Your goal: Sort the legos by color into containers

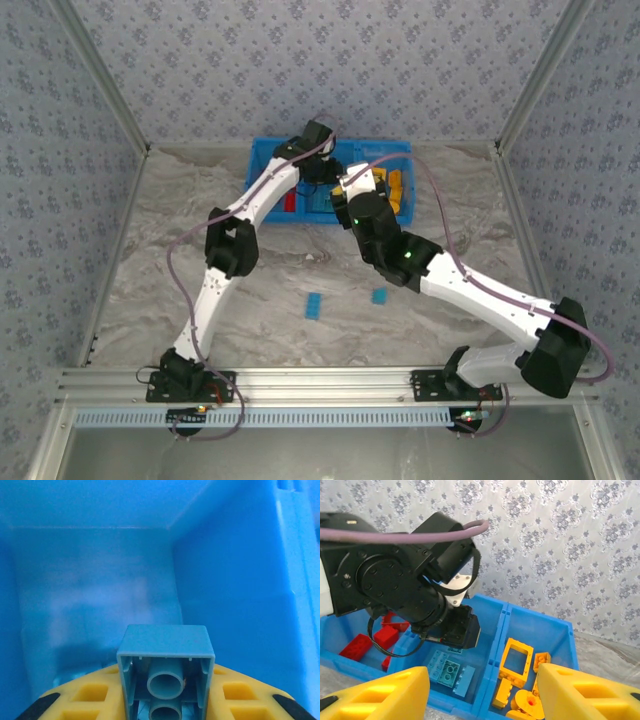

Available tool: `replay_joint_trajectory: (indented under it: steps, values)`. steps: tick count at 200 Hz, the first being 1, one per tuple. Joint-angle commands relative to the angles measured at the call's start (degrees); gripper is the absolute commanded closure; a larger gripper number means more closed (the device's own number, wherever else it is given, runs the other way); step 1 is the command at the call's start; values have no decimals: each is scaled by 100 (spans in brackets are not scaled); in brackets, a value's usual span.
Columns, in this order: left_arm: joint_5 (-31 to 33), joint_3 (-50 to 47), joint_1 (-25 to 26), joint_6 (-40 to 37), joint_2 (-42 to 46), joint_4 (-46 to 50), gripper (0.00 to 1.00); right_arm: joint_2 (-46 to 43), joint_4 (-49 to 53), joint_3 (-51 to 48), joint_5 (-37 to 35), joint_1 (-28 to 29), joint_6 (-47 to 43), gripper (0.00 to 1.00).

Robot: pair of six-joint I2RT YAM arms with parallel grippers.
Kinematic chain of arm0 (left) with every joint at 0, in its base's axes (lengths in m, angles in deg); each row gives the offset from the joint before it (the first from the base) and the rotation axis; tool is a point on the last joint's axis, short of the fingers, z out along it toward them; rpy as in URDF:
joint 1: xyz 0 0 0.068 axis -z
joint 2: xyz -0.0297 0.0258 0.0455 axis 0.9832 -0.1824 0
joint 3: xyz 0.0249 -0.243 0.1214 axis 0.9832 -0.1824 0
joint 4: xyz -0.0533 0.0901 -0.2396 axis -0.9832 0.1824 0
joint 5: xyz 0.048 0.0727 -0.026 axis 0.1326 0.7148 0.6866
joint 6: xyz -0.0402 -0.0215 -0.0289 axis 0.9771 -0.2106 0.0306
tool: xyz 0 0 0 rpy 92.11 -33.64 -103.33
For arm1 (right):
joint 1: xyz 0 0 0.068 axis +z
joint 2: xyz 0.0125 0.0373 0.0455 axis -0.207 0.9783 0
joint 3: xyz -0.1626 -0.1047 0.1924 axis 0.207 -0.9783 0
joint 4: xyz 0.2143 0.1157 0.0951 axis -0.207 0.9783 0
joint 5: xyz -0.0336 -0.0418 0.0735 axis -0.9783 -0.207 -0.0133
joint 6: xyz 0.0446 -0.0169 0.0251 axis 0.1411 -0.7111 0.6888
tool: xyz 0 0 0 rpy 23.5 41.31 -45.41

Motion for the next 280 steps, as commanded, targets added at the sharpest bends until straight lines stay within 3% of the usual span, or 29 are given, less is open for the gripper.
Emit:
replay_joint_trajectory:
  steps: [1,75,118,148,210,241,280]
  values:
    - [-516,482,6,59,-302,-116,66,16,-11,221,10,-1,257,39]
    - [-784,475,-32,201,-240,6,48,-311,1102,-140,-65,8,1343,38]
    - [-456,466,42,187,566,211,47,-745,2950,19,-148,33,2797,39]
    - [365,173,273,47,1600,568,46,-775,4602,225,172,-75,4049,39]
    - [2007,-3865,1655,-237,5356,-339,38,-533,5673,-197,2115,-740,4470,32]
    - [2567,-5769,2668,-230,6876,-729,34,-81,5435,-608,2744,-974,4454,28]
    - [3031,-8033,3741,371,8339,-1203,31,649,4903,-908,3188,-1022,4549,27]
